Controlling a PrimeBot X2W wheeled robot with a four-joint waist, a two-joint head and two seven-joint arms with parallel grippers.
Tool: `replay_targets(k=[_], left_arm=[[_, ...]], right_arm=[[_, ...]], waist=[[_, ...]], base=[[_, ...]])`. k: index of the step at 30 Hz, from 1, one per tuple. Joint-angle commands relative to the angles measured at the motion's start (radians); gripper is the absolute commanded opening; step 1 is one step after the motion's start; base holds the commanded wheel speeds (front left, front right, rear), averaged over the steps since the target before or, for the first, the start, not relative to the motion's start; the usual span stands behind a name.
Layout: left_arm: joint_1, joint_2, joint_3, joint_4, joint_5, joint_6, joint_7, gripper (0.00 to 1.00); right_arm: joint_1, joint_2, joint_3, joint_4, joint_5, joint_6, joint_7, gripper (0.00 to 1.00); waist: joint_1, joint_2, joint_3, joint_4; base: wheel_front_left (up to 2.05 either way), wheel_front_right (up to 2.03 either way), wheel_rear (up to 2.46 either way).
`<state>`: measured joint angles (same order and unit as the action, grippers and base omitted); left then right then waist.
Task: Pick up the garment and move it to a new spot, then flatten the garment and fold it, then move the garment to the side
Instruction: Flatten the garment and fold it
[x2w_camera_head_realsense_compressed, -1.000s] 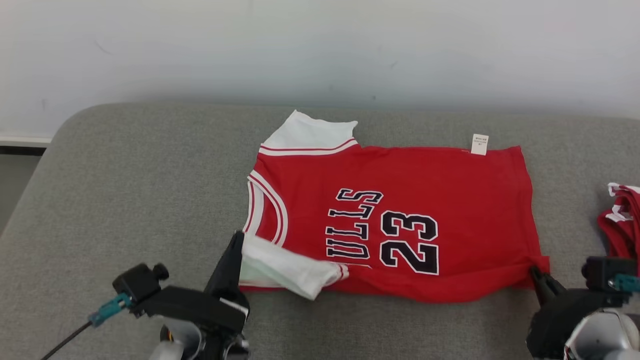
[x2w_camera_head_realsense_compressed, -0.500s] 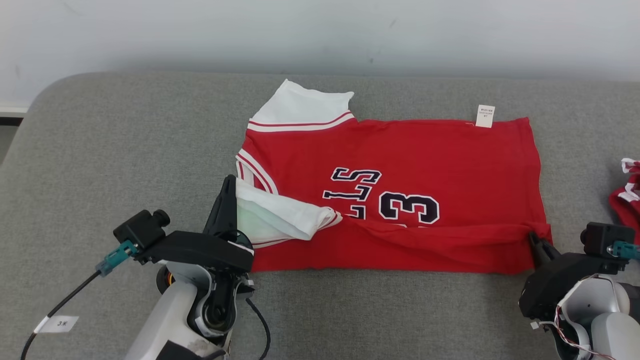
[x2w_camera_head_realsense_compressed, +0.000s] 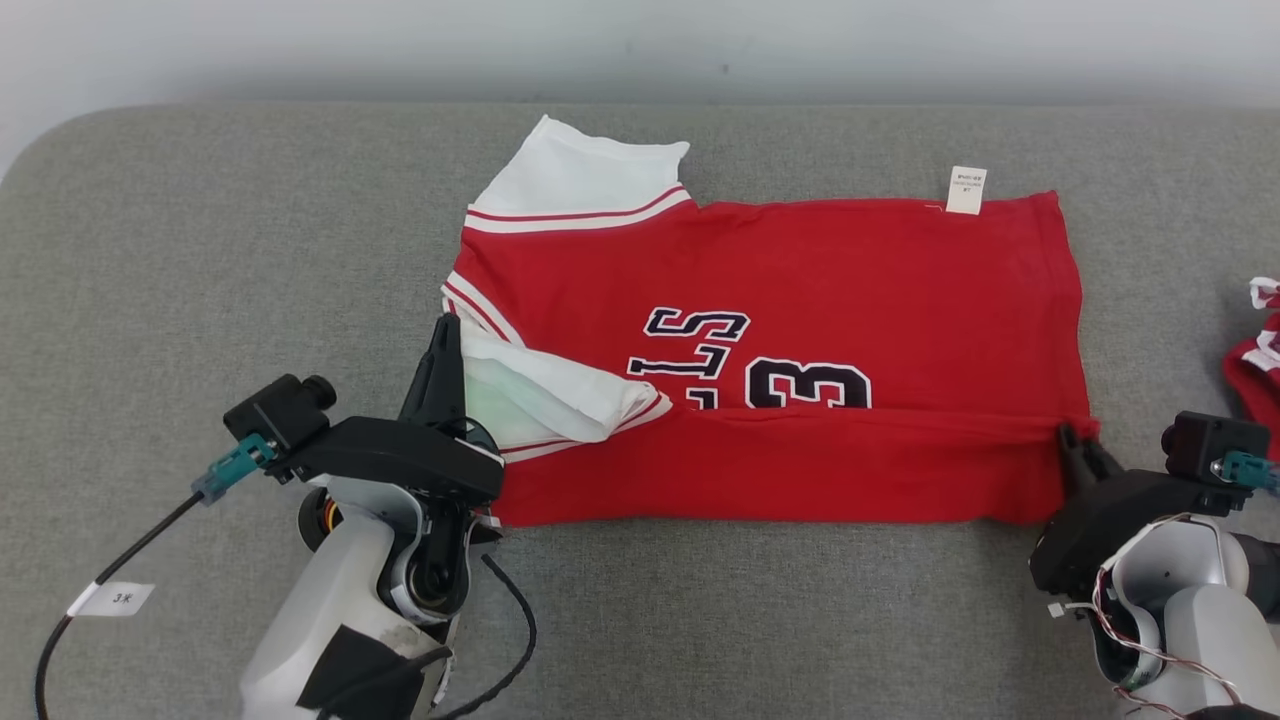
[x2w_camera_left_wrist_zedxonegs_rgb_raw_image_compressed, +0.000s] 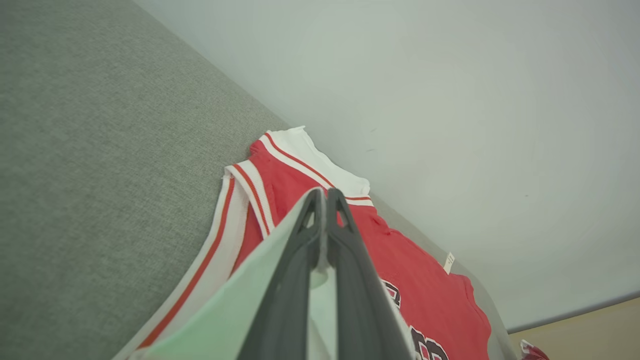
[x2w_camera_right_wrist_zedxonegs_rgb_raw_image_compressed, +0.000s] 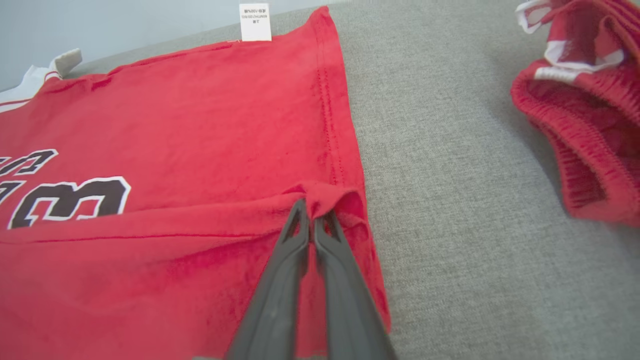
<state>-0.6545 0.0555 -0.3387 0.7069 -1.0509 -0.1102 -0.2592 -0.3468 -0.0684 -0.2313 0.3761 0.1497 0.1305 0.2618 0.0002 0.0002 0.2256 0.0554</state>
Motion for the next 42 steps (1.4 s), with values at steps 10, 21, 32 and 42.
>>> replay_targets(k=[10, 21, 32, 42], left_arm=[[0.018, -0.003, 0.074, 0.033, 0.154, 0.015, -0.006, 1.0], [0.213, 0.072, -0.014, -0.007, 0.522, 0.078, -0.006, 1.0], [0.162, 0.092, -0.112, 0.102, 0.639, 0.172, 0.088, 1.0], [0.119, 0.059, -0.153, 0.187, 0.632, 0.149, 0.189, 0.45]], right_arm=[[-0.043, 0.013, 0.009, 0.064, 0.013, 0.0, -0.132, 1.0], [0.102, -0.006, -0.037, -0.009, -0.028, 0.0, -0.014, 1.0], [0.067, 0.009, -0.05, -0.028, -0.106, 0.0, 0.158, 1.0], [0.009, 0.018, -0.064, 0.049, -0.167, 0.0, 0.26, 0.91]], waist=[[-0.0002, -0.0002, -0.036, -0.003], [-0.0002, -0.0002, -0.09, 0.003], [-0.0002, -0.0002, -0.04, -0.002], [-0.0002, -0.0002, -0.005, 0.009]], base=[[0.0, 0.0, 0.0], [0.0, 0.0, 0.0], [0.0, 0.0, 0.0], [0.0, 0.0, 0.0]])
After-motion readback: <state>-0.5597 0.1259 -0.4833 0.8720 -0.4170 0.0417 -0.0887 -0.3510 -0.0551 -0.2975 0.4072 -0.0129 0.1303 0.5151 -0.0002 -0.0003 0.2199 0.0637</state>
